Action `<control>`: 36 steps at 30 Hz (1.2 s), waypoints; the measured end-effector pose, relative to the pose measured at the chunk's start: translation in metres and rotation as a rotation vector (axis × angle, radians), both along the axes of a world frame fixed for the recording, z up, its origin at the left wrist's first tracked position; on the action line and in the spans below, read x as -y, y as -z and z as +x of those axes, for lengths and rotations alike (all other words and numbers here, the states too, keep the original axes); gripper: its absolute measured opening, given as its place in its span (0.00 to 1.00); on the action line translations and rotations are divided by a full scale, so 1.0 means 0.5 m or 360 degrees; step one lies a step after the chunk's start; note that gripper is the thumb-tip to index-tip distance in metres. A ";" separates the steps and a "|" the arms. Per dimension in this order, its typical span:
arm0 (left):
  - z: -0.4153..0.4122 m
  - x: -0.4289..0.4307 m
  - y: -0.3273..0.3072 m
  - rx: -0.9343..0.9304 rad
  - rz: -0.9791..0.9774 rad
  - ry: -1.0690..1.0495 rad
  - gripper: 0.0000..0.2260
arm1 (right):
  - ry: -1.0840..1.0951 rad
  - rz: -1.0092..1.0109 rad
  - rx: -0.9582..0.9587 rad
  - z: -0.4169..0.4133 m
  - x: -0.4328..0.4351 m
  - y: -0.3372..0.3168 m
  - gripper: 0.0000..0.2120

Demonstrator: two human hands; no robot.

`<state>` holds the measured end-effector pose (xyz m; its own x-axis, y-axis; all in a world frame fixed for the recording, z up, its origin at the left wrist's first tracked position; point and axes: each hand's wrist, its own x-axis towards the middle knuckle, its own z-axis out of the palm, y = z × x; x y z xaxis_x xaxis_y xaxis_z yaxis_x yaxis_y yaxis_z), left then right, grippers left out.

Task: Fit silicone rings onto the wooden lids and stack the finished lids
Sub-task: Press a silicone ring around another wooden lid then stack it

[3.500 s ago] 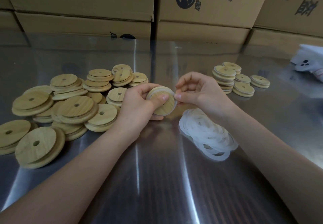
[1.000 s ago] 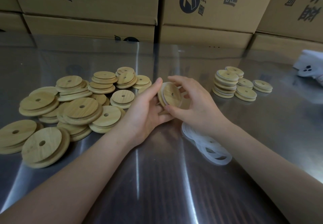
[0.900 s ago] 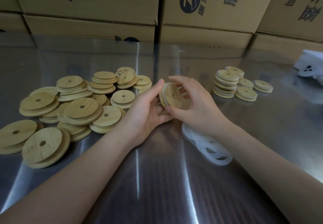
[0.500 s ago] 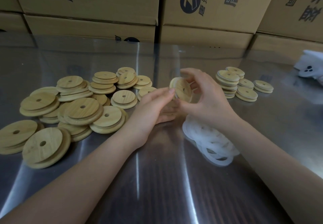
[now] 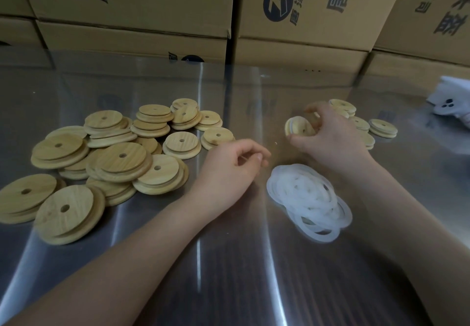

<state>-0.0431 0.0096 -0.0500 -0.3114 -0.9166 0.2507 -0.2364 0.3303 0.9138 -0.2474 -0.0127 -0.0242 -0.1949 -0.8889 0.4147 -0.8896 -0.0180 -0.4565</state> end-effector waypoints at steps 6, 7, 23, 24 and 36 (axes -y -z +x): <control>0.000 -0.005 -0.003 0.0106 -0.0094 -0.0013 0.10 | 0.0212 0.0287 -0.0126 -0.019 0.002 -0.001 0.22; 0.000 -0.005 -0.004 0.0124 -0.0099 -0.0015 0.10 | 0.0243 0.0327 -0.0151 -0.021 0.001 -0.002 0.20; 0.000 0.001 0.001 0.0296 -0.0033 0.0027 0.09 | 0.0402 0.0563 -0.0167 -0.048 0.000 -0.006 0.18; 0.000 0.001 0.001 0.0309 -0.0028 0.0031 0.09 | 0.0402 0.0546 -0.0155 -0.050 0.002 -0.005 0.18; 0.000 0.006 0.006 0.0376 -0.0092 0.0065 0.10 | 0.0413 0.0247 0.0014 -0.086 0.037 0.036 0.15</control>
<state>-0.0430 0.0067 -0.0529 -0.4043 -0.8882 0.2183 -0.4268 0.3943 0.8138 -0.2905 -0.0312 -0.0422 -0.4266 -0.8616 0.2751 -0.8513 0.2798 -0.4439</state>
